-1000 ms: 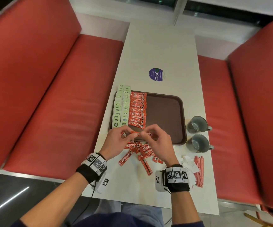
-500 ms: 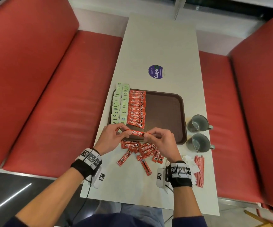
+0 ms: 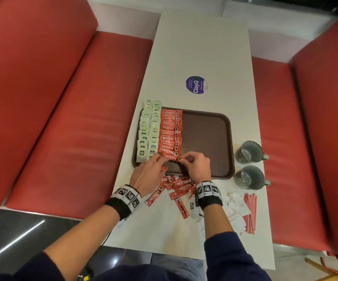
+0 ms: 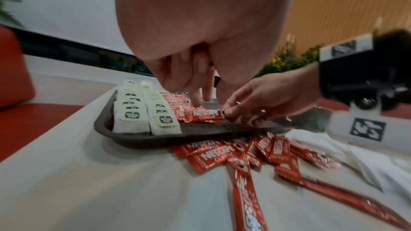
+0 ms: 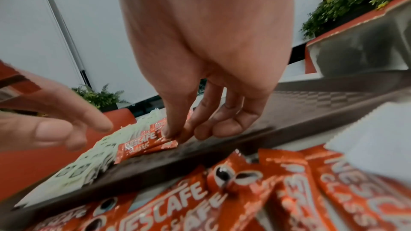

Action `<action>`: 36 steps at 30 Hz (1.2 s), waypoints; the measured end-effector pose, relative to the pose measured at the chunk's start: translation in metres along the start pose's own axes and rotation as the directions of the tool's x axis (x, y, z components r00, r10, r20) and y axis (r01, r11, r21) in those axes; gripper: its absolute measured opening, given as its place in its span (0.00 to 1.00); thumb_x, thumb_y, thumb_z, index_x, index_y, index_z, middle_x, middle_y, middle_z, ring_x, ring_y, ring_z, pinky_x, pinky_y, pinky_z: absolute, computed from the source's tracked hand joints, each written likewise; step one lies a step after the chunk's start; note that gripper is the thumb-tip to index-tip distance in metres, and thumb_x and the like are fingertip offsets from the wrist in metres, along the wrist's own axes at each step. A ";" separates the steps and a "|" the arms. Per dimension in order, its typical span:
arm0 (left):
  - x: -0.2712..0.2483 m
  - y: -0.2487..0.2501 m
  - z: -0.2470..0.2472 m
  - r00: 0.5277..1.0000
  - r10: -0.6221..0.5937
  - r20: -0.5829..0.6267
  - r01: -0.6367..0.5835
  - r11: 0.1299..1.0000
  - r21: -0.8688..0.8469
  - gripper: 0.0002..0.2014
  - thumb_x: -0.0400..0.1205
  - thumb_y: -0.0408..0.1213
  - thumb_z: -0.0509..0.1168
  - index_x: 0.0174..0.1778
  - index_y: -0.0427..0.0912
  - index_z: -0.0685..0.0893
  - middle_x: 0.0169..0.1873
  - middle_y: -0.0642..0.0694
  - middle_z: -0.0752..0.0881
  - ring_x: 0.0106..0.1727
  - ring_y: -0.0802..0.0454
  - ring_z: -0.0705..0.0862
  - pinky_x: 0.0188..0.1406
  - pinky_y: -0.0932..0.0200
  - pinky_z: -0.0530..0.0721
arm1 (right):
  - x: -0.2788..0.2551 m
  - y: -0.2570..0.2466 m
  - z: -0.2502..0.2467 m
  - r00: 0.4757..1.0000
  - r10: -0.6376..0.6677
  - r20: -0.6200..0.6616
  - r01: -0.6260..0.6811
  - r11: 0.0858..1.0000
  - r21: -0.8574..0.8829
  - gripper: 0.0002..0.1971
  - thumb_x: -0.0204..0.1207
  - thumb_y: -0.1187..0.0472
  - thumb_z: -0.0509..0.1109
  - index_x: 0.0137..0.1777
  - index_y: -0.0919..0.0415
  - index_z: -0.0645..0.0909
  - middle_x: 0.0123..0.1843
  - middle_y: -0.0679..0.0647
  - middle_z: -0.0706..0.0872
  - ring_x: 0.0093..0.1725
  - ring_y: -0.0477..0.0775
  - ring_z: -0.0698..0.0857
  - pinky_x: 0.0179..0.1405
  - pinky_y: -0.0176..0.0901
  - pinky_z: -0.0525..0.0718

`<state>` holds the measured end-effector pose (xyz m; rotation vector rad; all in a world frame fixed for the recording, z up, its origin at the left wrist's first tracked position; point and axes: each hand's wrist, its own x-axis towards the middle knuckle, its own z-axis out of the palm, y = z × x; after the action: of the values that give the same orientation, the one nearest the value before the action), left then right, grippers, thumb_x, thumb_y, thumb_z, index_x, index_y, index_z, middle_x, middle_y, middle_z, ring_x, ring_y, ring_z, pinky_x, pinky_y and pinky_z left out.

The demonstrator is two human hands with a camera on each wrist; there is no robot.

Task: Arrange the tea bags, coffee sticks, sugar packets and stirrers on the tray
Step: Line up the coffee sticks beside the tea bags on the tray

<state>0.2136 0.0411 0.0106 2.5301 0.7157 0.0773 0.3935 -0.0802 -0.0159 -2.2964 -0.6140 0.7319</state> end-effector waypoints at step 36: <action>0.022 0.009 0.013 0.993 0.009 0.115 -0.041 0.959 0.280 0.19 0.93 0.47 0.63 0.79 0.47 0.76 0.73 0.46 0.77 0.40 0.47 0.89 0.29 0.57 0.73 | 0.026 -0.019 0.018 0.991 -0.008 -0.135 0.005 1.000 -0.023 0.12 0.79 0.58 0.87 0.48 0.54 0.83 0.46 0.48 0.89 0.43 0.47 0.90 0.52 0.53 0.94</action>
<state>0.2390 0.0392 0.0021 2.7878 0.6915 -0.1709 0.3962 -0.0443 -0.0233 -2.3406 -0.5694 0.5629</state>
